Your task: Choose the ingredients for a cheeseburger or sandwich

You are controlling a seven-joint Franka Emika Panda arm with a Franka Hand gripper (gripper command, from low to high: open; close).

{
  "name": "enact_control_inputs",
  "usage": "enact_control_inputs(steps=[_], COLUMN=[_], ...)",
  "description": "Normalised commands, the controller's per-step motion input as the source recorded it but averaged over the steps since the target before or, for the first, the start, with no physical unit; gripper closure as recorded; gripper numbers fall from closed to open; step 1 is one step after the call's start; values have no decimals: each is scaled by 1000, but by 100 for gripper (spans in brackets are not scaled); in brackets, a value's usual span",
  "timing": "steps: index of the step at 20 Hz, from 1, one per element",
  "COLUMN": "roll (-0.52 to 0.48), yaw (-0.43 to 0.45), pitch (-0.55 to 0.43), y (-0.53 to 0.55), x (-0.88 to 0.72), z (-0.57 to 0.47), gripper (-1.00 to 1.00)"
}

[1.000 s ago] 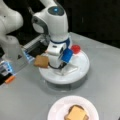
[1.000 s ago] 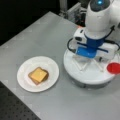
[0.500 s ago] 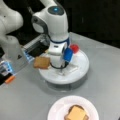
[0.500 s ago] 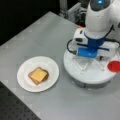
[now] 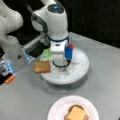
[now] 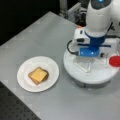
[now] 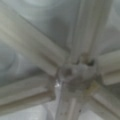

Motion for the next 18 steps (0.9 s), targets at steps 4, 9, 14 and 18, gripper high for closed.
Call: enact_control_inputs(steps=[4, 9, 14, 18], roll=[70, 38, 6, -3], yaw=[147, 113, 125, 180], pitch=[-120, -156, -177, -142], y=[10, 58, 105, 92], x=[-223, -169, -119, -116], z=[-110, -170, -164, -88], gripper=[-100, -100, -100, -100])
